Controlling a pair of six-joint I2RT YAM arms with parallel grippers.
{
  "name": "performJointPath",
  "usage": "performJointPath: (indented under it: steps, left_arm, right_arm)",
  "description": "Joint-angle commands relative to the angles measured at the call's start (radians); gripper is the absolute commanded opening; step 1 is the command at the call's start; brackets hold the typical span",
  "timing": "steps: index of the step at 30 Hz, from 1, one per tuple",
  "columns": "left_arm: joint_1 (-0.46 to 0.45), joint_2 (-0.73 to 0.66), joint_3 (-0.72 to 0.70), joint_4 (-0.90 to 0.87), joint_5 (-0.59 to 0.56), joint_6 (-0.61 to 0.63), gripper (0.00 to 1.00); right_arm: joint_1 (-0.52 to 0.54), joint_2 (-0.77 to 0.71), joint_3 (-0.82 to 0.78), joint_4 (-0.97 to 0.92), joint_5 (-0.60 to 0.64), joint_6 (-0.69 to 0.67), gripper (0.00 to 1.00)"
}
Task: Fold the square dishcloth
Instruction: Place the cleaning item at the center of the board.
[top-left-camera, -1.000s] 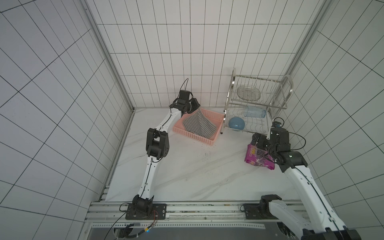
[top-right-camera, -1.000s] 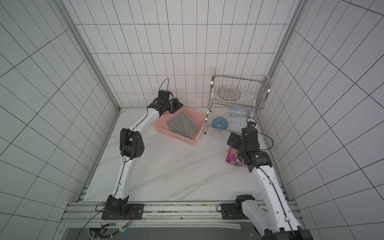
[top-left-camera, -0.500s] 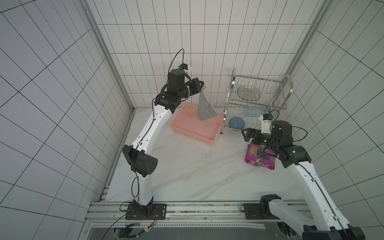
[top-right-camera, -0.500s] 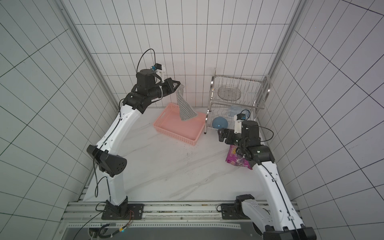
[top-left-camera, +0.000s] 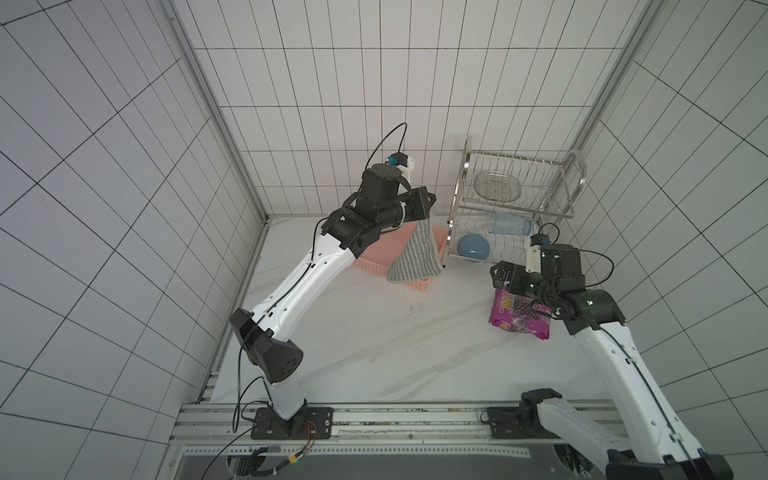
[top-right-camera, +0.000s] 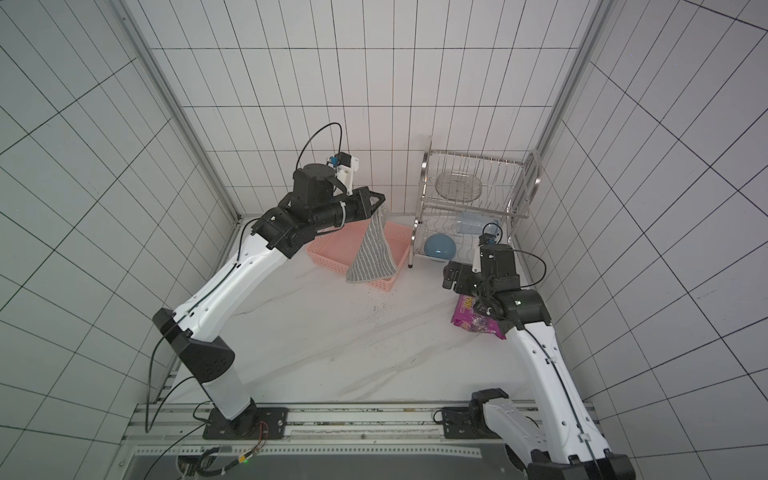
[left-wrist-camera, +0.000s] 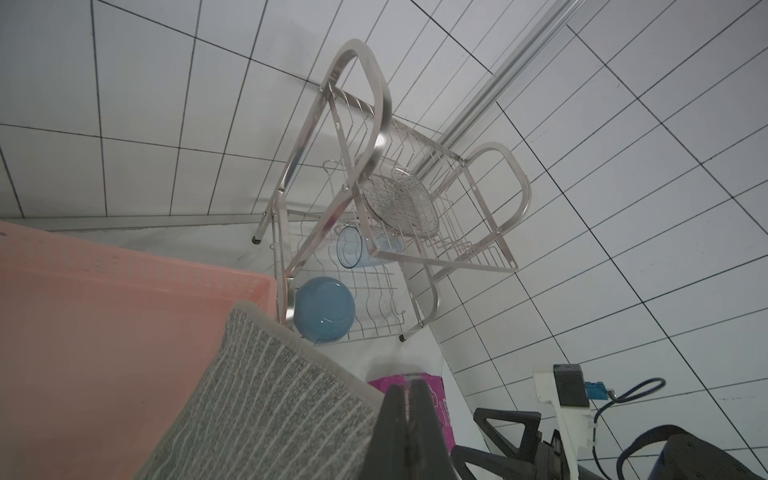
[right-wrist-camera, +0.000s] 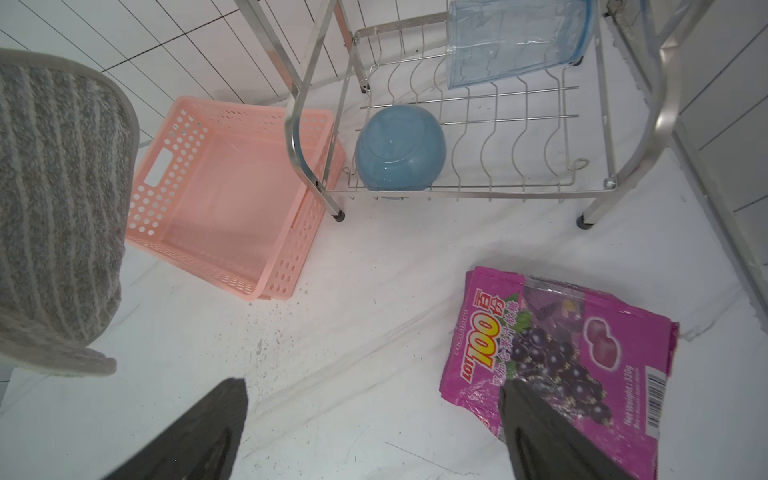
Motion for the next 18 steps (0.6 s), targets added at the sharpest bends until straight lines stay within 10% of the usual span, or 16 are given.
performJointPath:
  steps: [1,7,18]
  left_arm:
    - [-0.074,-0.028,-0.066,0.078,-0.120,-0.037,0.00]
    - [-0.164,-0.084,-0.216,0.169,-0.260,-0.163,0.00]
    - [-0.058,-0.507,-1.123,0.484,-0.420,-0.518,0.00]
  right_arm:
    - [0.007,-0.049,0.052,-0.090,0.115,0.020,1.00]
    - [0.007,-0.072,0.093,-0.169,0.171,0.006,0.99]
    - [0.026,-0.063,-0.003,-0.153,0.047,0.007,1.00]
